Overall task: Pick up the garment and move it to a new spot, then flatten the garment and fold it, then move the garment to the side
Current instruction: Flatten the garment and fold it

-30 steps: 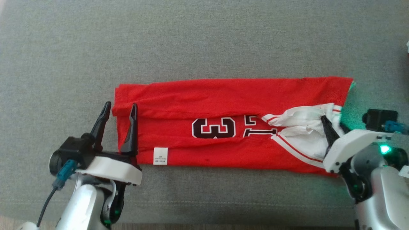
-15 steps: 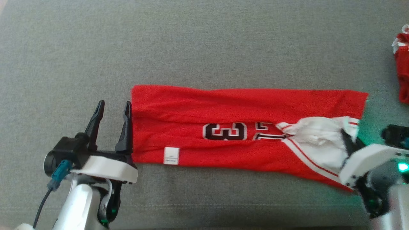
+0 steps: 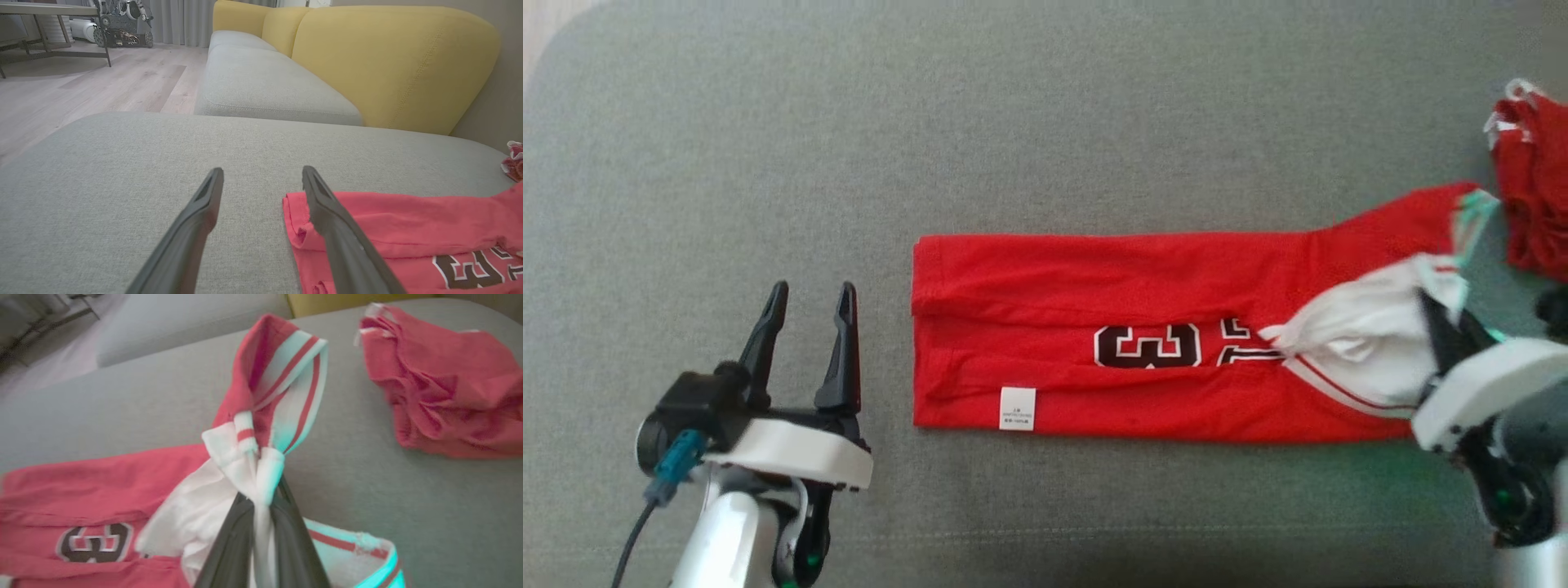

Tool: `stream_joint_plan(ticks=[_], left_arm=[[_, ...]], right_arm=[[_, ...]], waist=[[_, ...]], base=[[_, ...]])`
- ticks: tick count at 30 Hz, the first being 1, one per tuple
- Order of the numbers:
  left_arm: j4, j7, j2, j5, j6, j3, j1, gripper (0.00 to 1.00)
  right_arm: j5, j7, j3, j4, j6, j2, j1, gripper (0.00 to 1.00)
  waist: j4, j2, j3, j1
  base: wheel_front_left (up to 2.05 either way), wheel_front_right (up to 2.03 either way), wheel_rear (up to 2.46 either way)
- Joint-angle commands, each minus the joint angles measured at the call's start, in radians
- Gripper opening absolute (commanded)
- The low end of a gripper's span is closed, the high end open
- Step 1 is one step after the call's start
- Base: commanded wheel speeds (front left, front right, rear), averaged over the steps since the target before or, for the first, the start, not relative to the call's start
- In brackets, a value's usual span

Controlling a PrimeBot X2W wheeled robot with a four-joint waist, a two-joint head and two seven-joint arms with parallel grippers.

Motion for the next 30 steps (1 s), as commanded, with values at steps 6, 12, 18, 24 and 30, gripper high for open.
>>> stream_joint_plan(ticks=[6, 12, 18, 24, 30], left_arm=[[-0.021, -0.012, -0.008, 0.012, -0.011, 0.032, 0.002, 1.0], [-0.006, -0.012, -0.019, 0.02, -0.024, 0.009, -0.001, 1.0], [0.001, -0.012, -0.027, 0.023, -0.031, -0.005, -0.008, 1.0], [0.009, -0.012, -0.039, 0.023, -0.042, -0.021, -0.03, 1.0], [0.008, -0.012, -0.049, 0.023, -0.049, -0.021, -0.052, 1.0]], right_arm=[[0.107, 0.129, 0.174, -0.195, 0.007, 0.036, -0.056, 0.0], [0.274, 0.092, 0.387, -0.117, 0.007, 0.058, -0.101, 0.0], [0.404, -0.064, 0.554, 0.052, 0.007, 0.059, -0.177, 0.0], [0.51, -0.22, 0.726, 0.262, 0.007, 0.059, -0.315, 0.0], [0.592, -0.327, 0.846, 0.44, 0.007, 0.059, -0.438, 0.0]], waist=[[-0.009, 0.0, -0.061, 0.0], [0.028, 0.0, -0.088, 0.0], [0.073, 0.0, -0.081, 0.0], [0.136, 0.0, -0.045, 0.0], [0.174, 0.0, -0.004, 0.0]], base=[[0.0, 0.0, 0.0], [0.0, 0.0, 0.0], [0.0, 0.0, 0.0], [0.0, 0.0, 0.0], [0.0, 0.0, 0.0]])
